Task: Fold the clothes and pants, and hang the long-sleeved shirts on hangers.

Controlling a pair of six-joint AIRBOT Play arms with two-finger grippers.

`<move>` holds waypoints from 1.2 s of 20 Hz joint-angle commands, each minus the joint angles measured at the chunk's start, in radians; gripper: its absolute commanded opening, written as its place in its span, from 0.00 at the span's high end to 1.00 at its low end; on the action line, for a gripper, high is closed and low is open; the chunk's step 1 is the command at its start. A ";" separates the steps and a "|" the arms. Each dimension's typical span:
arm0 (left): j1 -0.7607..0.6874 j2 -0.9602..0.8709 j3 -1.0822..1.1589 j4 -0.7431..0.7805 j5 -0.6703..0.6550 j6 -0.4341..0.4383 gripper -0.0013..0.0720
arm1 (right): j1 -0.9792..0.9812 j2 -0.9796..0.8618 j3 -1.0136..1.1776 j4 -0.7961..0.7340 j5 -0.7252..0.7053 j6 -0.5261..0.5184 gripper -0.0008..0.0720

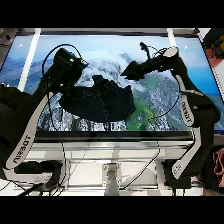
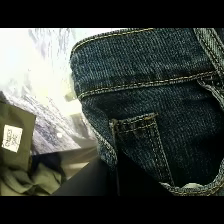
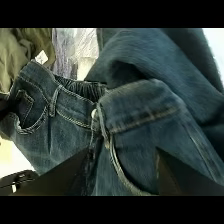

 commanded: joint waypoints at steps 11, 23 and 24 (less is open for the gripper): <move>-0.002 0.000 -0.009 -0.027 -0.112 0.000 0.95 | 0.153 -0.042 0.008 -0.182 -0.015 -0.098 0.37; -0.006 0.000 -0.009 -0.106 -0.132 0.001 0.95 | 0.074 -0.097 0.106 -0.210 -0.089 -0.101 0.37; -0.006 0.000 -0.009 -0.123 -0.146 0.001 0.95 | 0.080 -0.108 0.106 -0.195 -0.072 -0.103 0.37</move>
